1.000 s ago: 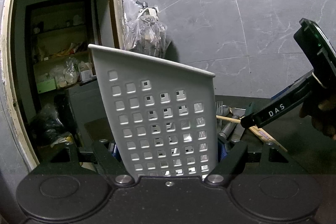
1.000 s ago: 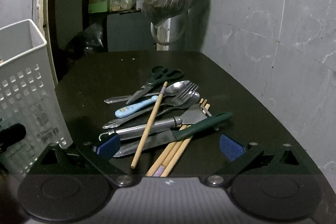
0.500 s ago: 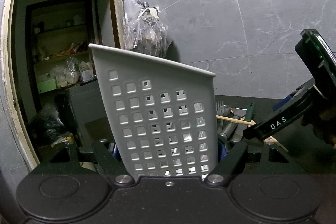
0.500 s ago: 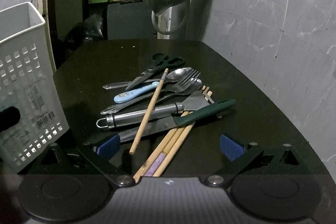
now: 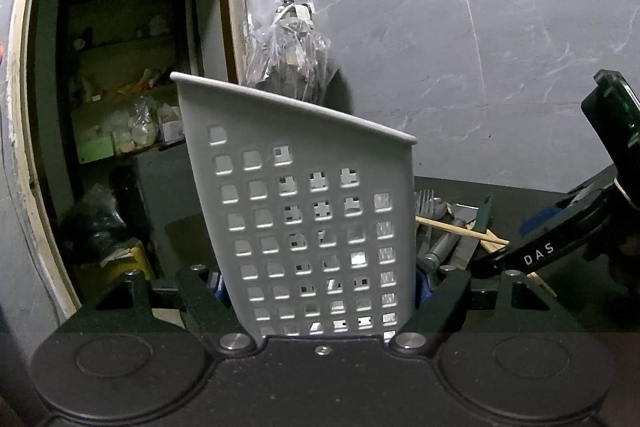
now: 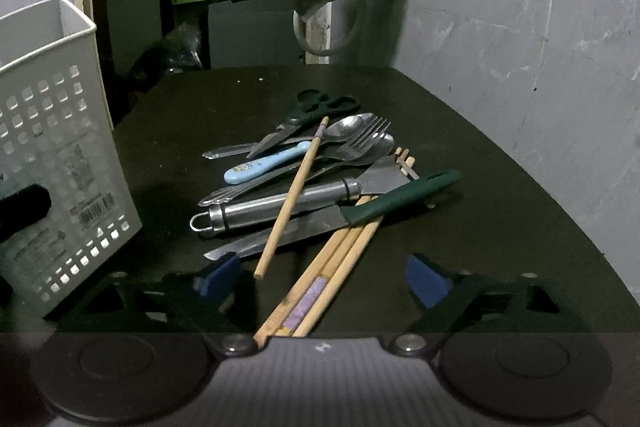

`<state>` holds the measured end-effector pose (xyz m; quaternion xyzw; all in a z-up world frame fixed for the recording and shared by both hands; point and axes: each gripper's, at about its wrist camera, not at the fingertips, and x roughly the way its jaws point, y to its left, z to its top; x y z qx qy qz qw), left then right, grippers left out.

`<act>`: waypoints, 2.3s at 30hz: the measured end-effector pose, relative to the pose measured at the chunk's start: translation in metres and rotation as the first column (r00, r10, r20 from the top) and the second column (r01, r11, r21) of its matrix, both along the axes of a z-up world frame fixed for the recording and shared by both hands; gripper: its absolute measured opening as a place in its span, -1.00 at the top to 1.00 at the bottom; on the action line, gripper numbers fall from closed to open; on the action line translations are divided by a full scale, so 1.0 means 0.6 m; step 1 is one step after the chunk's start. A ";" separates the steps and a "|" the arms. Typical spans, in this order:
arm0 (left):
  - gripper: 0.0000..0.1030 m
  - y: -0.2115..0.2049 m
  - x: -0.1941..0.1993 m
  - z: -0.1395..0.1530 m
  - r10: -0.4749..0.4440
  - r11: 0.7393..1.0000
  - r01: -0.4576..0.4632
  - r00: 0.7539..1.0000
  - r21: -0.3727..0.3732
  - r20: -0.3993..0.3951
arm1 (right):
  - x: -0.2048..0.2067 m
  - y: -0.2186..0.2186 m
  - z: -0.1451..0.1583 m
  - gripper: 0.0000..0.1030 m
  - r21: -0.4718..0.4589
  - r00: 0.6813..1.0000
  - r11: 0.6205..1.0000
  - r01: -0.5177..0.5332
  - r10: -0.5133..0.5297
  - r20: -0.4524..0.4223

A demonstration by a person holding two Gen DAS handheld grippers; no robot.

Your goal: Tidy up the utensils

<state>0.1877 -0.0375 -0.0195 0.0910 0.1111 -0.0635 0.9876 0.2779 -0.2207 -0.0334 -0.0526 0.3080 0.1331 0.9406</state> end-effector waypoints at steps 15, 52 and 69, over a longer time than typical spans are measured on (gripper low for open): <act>-0.52 0.002 0.011 -0.008 -0.002 1.000 0.002 1.000 -0.004 -0.024 | -0.009 -0.019 0.004 0.42 0.042 1.000 0.999 0.003 -0.003 -0.017; -0.52 0.002 0.013 -0.009 -0.003 1.000 0.003 1.000 -0.002 -0.025 | -0.056 -0.109 0.016 0.36 0.189 0.991 0.981 0.035 -0.010 -0.130; -0.52 0.002 0.012 -0.009 -0.004 1.000 0.004 1.000 -0.001 -0.025 | -0.049 -0.079 0.016 0.52 0.010 0.995 1.000 0.017 -0.016 -0.094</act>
